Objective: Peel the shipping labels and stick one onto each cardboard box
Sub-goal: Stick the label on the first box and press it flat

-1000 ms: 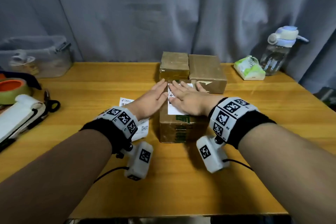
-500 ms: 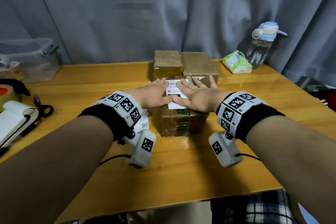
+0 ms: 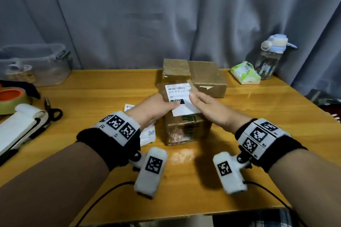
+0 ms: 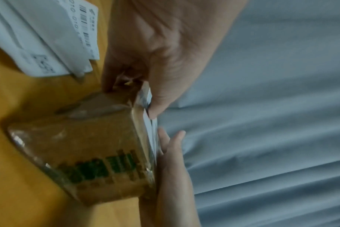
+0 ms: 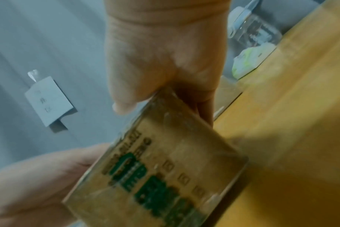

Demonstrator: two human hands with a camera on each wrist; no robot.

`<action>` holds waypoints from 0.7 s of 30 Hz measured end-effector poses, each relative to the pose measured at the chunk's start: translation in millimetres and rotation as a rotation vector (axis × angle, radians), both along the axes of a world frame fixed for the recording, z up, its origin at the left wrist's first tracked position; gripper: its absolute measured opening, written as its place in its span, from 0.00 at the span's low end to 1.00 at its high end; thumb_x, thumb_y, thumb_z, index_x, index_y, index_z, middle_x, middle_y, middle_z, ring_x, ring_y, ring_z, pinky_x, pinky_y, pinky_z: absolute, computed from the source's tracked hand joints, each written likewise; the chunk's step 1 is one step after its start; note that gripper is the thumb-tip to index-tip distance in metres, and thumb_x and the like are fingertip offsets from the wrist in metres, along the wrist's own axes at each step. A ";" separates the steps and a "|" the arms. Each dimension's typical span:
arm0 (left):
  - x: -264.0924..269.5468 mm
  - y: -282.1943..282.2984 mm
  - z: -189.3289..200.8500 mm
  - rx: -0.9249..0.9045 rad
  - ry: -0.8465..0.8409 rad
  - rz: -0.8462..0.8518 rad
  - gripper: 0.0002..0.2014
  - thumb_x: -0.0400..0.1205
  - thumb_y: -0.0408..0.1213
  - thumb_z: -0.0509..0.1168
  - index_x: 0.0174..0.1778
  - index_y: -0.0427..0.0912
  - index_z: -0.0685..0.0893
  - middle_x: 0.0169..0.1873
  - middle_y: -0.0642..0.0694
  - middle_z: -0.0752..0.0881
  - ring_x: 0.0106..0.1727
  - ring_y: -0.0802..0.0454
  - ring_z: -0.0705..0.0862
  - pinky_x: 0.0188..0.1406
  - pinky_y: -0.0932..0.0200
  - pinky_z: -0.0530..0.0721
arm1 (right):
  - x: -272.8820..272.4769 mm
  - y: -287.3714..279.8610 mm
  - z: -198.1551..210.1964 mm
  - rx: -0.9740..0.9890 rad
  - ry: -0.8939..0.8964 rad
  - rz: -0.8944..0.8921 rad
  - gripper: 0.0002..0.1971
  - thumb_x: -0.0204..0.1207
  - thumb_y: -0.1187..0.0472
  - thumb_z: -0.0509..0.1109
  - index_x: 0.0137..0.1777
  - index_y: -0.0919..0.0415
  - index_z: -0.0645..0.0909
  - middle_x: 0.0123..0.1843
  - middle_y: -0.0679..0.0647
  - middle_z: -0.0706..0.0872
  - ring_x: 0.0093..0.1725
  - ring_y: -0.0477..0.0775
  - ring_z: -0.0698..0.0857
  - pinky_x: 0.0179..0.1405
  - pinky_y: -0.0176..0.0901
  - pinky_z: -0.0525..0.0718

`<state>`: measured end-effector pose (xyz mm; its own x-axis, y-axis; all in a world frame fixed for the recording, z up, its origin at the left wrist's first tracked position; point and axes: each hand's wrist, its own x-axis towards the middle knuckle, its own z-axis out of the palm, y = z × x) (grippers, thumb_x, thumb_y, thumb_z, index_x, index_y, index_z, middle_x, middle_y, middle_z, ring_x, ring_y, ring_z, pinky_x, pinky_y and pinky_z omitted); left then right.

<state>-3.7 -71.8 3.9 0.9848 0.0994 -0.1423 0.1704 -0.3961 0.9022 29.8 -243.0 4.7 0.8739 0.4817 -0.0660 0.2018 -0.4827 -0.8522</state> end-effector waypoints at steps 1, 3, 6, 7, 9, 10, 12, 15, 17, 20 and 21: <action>1.2 2.3 7.9 -0.007 -0.059 0.045 0.14 0.81 0.38 0.67 0.62 0.45 0.82 0.57 0.50 0.86 0.52 0.52 0.85 0.50 0.62 0.84 | 4.5 5.6 5.2 0.038 -0.022 -0.004 0.31 0.82 0.41 0.56 0.82 0.52 0.61 0.82 0.42 0.63 0.80 0.43 0.62 0.81 0.41 0.57; 5.1 11.2 27.6 -0.037 -0.159 0.108 0.11 0.80 0.38 0.67 0.59 0.48 0.82 0.54 0.52 0.86 0.52 0.53 0.85 0.53 0.60 0.84 | 15.7 18.8 19.5 0.115 -0.051 0.003 0.31 0.82 0.40 0.55 0.82 0.52 0.61 0.81 0.40 0.63 0.77 0.38 0.62 0.79 0.38 0.58; 16.7 30.8 48.4 -0.036 -0.290 0.261 0.20 0.78 0.42 0.70 0.64 0.41 0.77 0.54 0.49 0.85 0.52 0.53 0.86 0.46 0.63 0.85 | 36.0 44.9 41.8 0.188 -0.069 -0.003 0.29 0.84 0.50 0.59 0.82 0.52 0.57 0.82 0.44 0.64 0.70 0.38 0.68 0.67 0.29 0.65; 22.1 39.5 51.2 -0.030 -0.322 0.325 0.24 0.77 0.44 0.71 0.65 0.39 0.75 0.54 0.48 0.84 0.52 0.53 0.85 0.44 0.64 0.84 | 42.1 54.2 48.3 0.188 -0.068 -0.005 0.30 0.83 0.54 0.61 0.83 0.51 0.57 0.80 0.46 0.67 0.68 0.40 0.72 0.60 0.25 0.70; 33.9 60.0 53.4 -0.010 -0.363 0.438 0.26 0.76 0.46 0.72 0.64 0.39 0.72 0.54 0.47 0.82 0.50 0.53 0.84 0.41 0.65 0.82 | 55.0 73.0 52.3 0.140 -0.086 0.013 0.34 0.79 0.59 0.66 0.82 0.51 0.55 0.76 0.48 0.71 0.62 0.43 0.76 0.44 0.20 0.75; 40.0 71.0 53.2 0.011 -0.366 0.472 0.25 0.75 0.46 0.72 0.63 0.39 0.72 0.53 0.47 0.82 0.50 0.53 0.83 0.41 0.65 0.82 | 61.8 82.8 50.5 0.122 -0.089 0.036 0.36 0.77 0.59 0.69 0.82 0.51 0.55 0.74 0.50 0.72 0.62 0.44 0.76 0.43 0.21 0.76; 53.0 92.7 50.6 0.061 -0.352 0.504 0.24 0.76 0.46 0.72 0.62 0.39 0.73 0.53 0.47 0.82 0.50 0.53 0.83 0.43 0.64 0.80 | 72.5 102.4 43.9 0.076 -0.082 0.117 0.44 0.71 0.54 0.76 0.82 0.53 0.53 0.73 0.51 0.71 0.66 0.46 0.74 0.56 0.27 0.77; 73.9 120.2 42.1 0.075 -0.292 0.515 0.24 0.77 0.44 0.70 0.65 0.38 0.73 0.52 0.48 0.80 0.49 0.54 0.82 0.40 0.66 0.79 | 89.8 130.6 29.8 -0.072 -0.151 0.200 0.54 0.60 0.46 0.82 0.82 0.50 0.53 0.78 0.56 0.64 0.75 0.54 0.68 0.79 0.47 0.65; 89.0 135.6 33.8 0.074 -0.261 0.522 0.24 0.78 0.44 0.70 0.66 0.37 0.74 0.53 0.46 0.81 0.51 0.52 0.82 0.48 0.61 0.80 | 103.3 147.5 21.7 -0.121 -0.202 0.180 0.51 0.63 0.51 0.82 0.82 0.52 0.55 0.77 0.59 0.63 0.74 0.57 0.68 0.78 0.44 0.65; 112.2 153.2 21.0 0.071 -0.189 0.489 0.26 0.78 0.44 0.70 0.69 0.37 0.74 0.58 0.43 0.83 0.56 0.48 0.83 0.59 0.55 0.82 | 123.0 170.2 13.0 -0.185 -0.252 0.123 0.42 0.66 0.52 0.80 0.79 0.54 0.64 0.73 0.59 0.70 0.70 0.58 0.74 0.75 0.48 0.72; 118.6 157.2 16.7 0.072 -0.156 0.471 0.27 0.77 0.44 0.70 0.70 0.38 0.73 0.60 0.42 0.83 0.58 0.47 0.83 0.62 0.53 0.82 | 129.4 176.3 9.8 -0.214 -0.270 0.102 0.39 0.67 0.52 0.79 0.77 0.55 0.67 0.72 0.59 0.74 0.69 0.59 0.76 0.72 0.49 0.75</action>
